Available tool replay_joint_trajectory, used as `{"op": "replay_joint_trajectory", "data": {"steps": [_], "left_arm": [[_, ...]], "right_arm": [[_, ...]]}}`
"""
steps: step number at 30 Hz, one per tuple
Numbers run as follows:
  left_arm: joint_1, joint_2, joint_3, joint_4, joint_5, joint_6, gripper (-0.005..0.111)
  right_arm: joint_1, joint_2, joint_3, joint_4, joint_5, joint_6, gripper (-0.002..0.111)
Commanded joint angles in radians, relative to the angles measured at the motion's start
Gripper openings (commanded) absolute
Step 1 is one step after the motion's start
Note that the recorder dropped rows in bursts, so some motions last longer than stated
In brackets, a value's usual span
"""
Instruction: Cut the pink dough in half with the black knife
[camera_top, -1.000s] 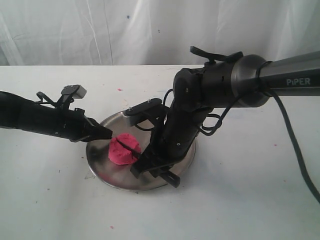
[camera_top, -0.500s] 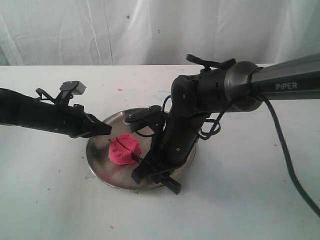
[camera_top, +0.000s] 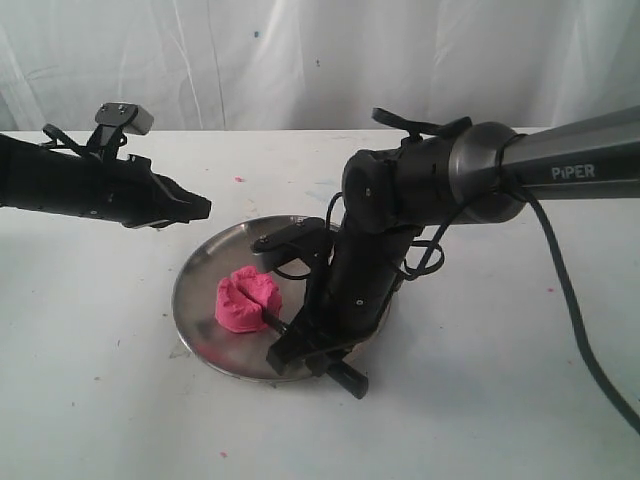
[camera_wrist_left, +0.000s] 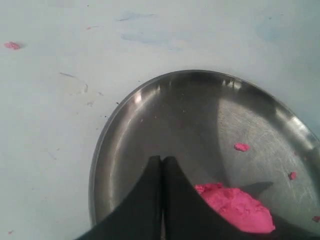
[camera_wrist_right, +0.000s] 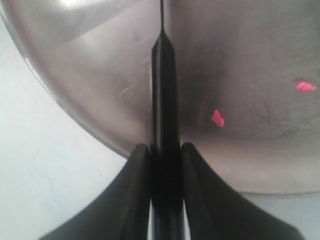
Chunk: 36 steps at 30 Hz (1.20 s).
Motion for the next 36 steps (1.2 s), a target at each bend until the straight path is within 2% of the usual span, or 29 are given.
{"op": "replay_joint_trajectory", "data": {"steps": [1, 8, 16, 36], "left_arm": [[0.002, -0.012, -0.001, 0.003, 0.006, -0.013, 0.0], [0.002, -0.012, -0.001, 0.003, 0.003, -0.013, 0.0], [0.002, -0.012, -0.001, 0.003, 0.001, -0.013, 0.0], [0.002, -0.012, -0.001, 0.0, -0.012, -0.013, 0.0]], "right_arm": [[0.001, 0.0, -0.007, -0.018, 0.057, -0.007, 0.0], [0.001, 0.0, -0.007, -0.076, 0.107, 0.0, 0.0], [0.001, 0.0, -0.007, -0.2, 0.161, 0.097, 0.0], [0.001, -0.017, -0.007, -0.159, 0.178, 0.068, 0.0]]}}
